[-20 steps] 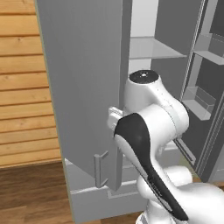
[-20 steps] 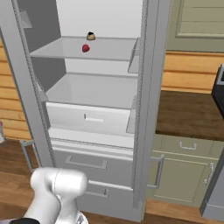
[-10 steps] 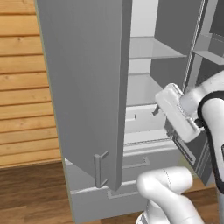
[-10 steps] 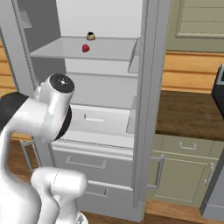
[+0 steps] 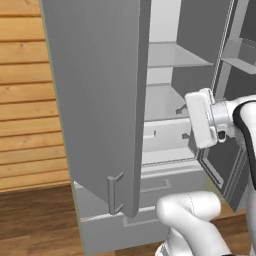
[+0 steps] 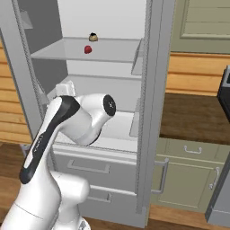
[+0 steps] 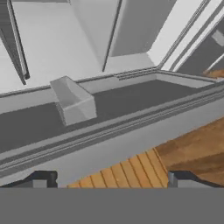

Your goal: Take the strawberry from the fridge and place it on top of the pancake, located on the dining counter.

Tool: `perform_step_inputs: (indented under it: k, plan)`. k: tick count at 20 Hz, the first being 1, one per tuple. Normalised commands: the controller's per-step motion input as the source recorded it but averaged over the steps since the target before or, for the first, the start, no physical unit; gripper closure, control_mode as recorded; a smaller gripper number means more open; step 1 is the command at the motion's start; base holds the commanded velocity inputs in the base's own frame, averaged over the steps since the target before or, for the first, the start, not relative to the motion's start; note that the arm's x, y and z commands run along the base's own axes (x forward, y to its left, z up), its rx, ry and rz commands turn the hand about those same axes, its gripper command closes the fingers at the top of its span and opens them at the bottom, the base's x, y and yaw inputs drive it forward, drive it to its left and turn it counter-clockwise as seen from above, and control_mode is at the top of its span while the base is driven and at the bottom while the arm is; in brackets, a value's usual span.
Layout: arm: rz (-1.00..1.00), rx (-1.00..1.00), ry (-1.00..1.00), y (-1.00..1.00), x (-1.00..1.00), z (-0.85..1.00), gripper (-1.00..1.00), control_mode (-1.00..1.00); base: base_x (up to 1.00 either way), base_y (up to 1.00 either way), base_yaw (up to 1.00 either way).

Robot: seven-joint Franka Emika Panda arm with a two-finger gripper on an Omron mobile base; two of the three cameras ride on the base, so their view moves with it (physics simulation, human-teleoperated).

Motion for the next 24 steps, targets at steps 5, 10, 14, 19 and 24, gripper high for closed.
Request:
perform_step_inputs:
  k: [5, 10, 14, 19, 24]
  plan:
    - [0.19, -0.08, -0.18, 0.28, 0.49, 0.19, -1.00, -1.00, 0.00, 0.00, 0.00]
    - [-0.02, 0.03, -0.19, 0.55, 0.62, -0.51, -1.00, -1.00, 0.00, 0.00, 0.00]
    - [-0.04, 0.00, -0.07, 0.58, 0.66, -0.16, -1.00, -1.00, 0.00, 0.00, 0.00]
    - [-0.01, -0.01, 0.00, 0.55, 0.23, 0.00, -1.00, -1.00, 0.00, 0.00, 0.00]
    - [0.00, -0.01, 0.05, 0.78, -0.02, -0.01, -1.00, -1.00, 0.00, 0.00, 0.00]
